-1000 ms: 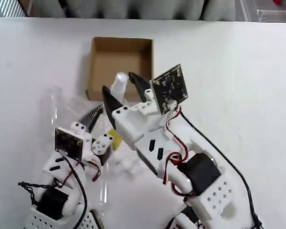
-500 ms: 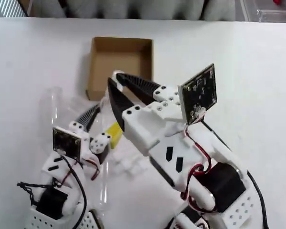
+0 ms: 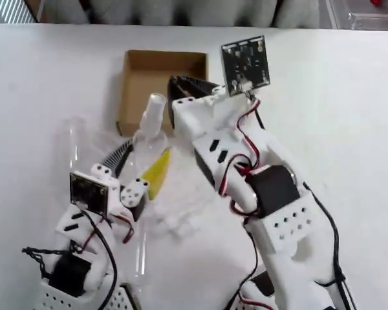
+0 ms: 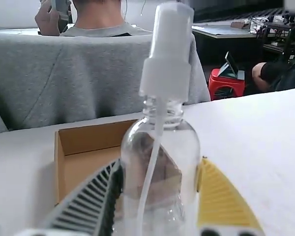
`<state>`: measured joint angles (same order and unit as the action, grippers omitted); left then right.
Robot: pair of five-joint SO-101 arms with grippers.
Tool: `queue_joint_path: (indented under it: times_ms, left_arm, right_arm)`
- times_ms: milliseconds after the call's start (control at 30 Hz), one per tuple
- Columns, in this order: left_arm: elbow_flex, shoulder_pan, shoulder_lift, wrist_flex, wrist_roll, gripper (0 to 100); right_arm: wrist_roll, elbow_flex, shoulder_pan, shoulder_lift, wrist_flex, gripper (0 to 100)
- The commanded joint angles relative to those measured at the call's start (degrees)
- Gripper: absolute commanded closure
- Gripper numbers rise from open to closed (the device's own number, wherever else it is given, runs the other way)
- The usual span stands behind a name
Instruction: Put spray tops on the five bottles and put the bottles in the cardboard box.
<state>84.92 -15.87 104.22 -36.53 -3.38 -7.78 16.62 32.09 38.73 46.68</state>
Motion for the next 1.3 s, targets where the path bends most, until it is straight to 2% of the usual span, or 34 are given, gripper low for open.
queue_joint_path:
  times_ms: [0, 333, 600, 733, 867, 1000, 1100, 1267]
  left_arm:
    - [-0.4, 0.5, 0.7, 1.4, -0.6, 98]
    - [-0.4, 0.6, 0.7, 1.4, -0.6, 98]
    - [0.8, 0.3, 0.7, 1.7, -0.6, 98]
    - [0.7, 0.5, 0.7, 1.8, -0.7, 98]
    - [-0.6, 0.7, 0.7, 1.7, -1.0, 98]
    - [-1.0, 1.5, 0.7, 1.8, -1.1, 98]
    - [-2.1, 4.5, 0.4, 4.1, -2.3, 98]
    - [-5.3, 12.0, 0.4, 5.0, -10.7, 98]
  right_arm:
    - [-0.4, -2.5, 2.6, 0.0, -0.7, 98.3]
    - [-0.5, -2.7, 5.7, 0.1, 4.7, 98.3]
    - [-0.5, -4.7, -0.6, 1.5, -0.6, 98.1]
    - [-0.4, -3.6, -4.1, 6.5, 0.6, 98.2]
    - [-0.4, 5.7, -7.9, 11.6, 3.6, 98.2]
    - [-0.4, 18.9, -8.5, 17.1, 2.7, 98.2]
    - [-0.2, 28.4, -8.0, 21.2, -3.9, 98.2]
    - [-0.3, 41.1, -4.0, 24.5, -17.5, 98.2]
